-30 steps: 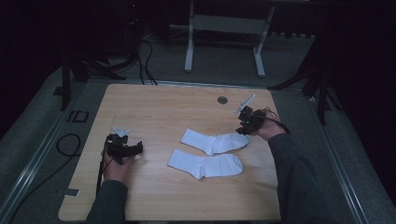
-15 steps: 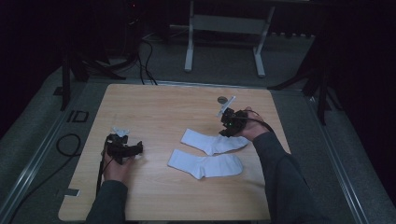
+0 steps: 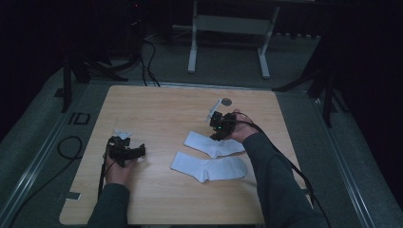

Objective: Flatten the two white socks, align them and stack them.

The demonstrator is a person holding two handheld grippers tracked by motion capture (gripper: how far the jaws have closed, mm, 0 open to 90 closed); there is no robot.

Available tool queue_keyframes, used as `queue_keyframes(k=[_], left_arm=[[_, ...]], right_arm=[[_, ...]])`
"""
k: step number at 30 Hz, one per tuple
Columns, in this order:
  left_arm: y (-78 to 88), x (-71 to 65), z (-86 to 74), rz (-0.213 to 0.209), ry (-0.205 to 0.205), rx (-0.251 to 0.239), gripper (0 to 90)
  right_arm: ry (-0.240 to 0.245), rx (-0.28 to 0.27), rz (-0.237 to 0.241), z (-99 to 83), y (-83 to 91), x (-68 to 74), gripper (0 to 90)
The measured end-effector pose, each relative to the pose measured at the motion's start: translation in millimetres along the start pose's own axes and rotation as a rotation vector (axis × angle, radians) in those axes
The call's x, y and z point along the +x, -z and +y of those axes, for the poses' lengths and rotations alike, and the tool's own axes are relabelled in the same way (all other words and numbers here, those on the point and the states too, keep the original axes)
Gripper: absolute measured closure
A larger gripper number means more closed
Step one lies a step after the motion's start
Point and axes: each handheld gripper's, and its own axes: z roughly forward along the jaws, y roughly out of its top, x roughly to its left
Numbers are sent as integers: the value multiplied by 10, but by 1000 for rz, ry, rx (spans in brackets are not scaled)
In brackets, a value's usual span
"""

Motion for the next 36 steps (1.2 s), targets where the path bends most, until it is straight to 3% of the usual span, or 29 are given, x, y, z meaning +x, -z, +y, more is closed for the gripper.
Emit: queue_keyframes(k=[10, 18, 28, 32, 36], left_arm=[[0, 0, 0, 0, 0, 0, 147], [0, 0, 0, 0, 0, 0, 147], [0, 0, 0, 0, 0, 0, 148], [0, 0, 0, 0, 0, 0, 147], [0, 0, 0, 0, 0, 0, 147]], right_arm=[[49, 60, 23, 170, -279, 125, 588], [50, 110, 38, 237, -529, 156, 573], [9, 147, 59, 278, -667, 98, 519], [-36, 154, 100, 279, -702, 45, 505], [-47, 157, 115, 280, -706, 27, 524]])
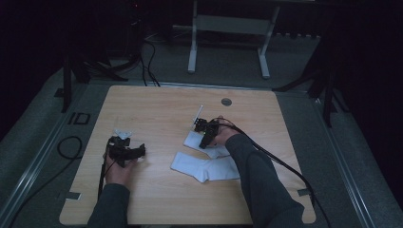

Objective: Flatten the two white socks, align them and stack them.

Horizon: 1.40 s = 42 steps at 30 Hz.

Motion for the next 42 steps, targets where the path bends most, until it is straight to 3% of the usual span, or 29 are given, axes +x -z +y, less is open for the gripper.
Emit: queue_keyframes(k=[6, 8, 24, 42], left_arm=[[0, 0, 0, 0, 0, 0, 148], [0, 0, 0, 0, 0, 0, 147], [0, 0, 0, 0, 0, 0, 147], [0, 0, 0, 0, 0, 0, 147]], right_arm=[[19, -9, -8, -1, 11, 18, 772], [24, -12, -18, -3, 11, 17, 810], [59, -12, -58, -27, 66, 53, 829], [97, -95, -127, -186, 609, 147, 829]])
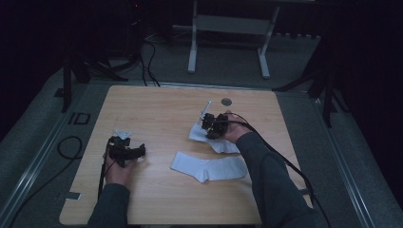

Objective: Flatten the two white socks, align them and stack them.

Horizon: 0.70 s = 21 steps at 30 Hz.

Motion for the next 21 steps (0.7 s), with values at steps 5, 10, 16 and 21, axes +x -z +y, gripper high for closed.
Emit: queue_keyframes(k=[5, 10, 16, 21], left_arm=[[-1, -1, 0, 0, 2, -2, 147], [-2, -1, 0, 0, 2, -3, 148], [-1, -1, 0, 0, 2, -2, 147], [0, 0, 1, 0, 1, -1, 147]], right_arm=[[-19, -35, -18, -68, 220, -24, 828], [-36, -61, -39, -157, 434, -46, 828], [-38, -84, -67, -244, 659, -25, 828], [-31, -94, -86, -286, 807, 7, 827]])
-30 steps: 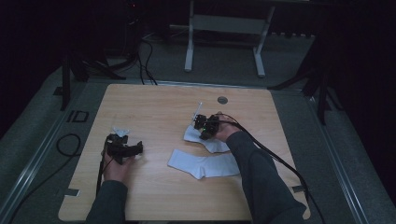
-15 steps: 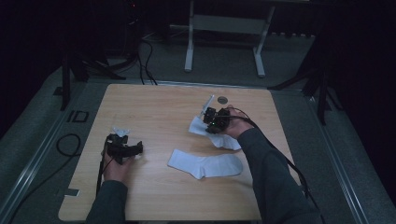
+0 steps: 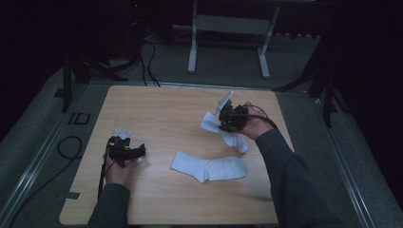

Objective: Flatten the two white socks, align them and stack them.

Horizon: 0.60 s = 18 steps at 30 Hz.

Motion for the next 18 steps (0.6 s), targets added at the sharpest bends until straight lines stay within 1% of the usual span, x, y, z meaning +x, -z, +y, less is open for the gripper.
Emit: queue_keyframes(k=[6, 9, 12, 14, 15, 16, 18], left_arm=[[0, 0, 0, 0, 0, 0, 147], [0, 0, 0, 0, 0, 0, 147], [0, 0, 0, 0, 0, 0, 147], [0, 0, 0, 0, 0, 0, 147], [0, 0, 0, 0, 0, 0, 147], [0, 0, 0, 0, 0, 0, 147], [0, 0, 0, 0, 0, 0, 147]], right_arm=[[0, -27, -4, -17, 179, 17, 827], [0, -36, -6, -14, 220, 28, 827], [-3, -55, -6, -12, 297, 47, 826], [0, -64, -7, -14, 357, 81, 826], [0, -64, -7, -14, 357, 81, 826], [3, -74, -19, -15, 403, 116, 825], [3, -83, -19, -18, 430, 130, 825]])
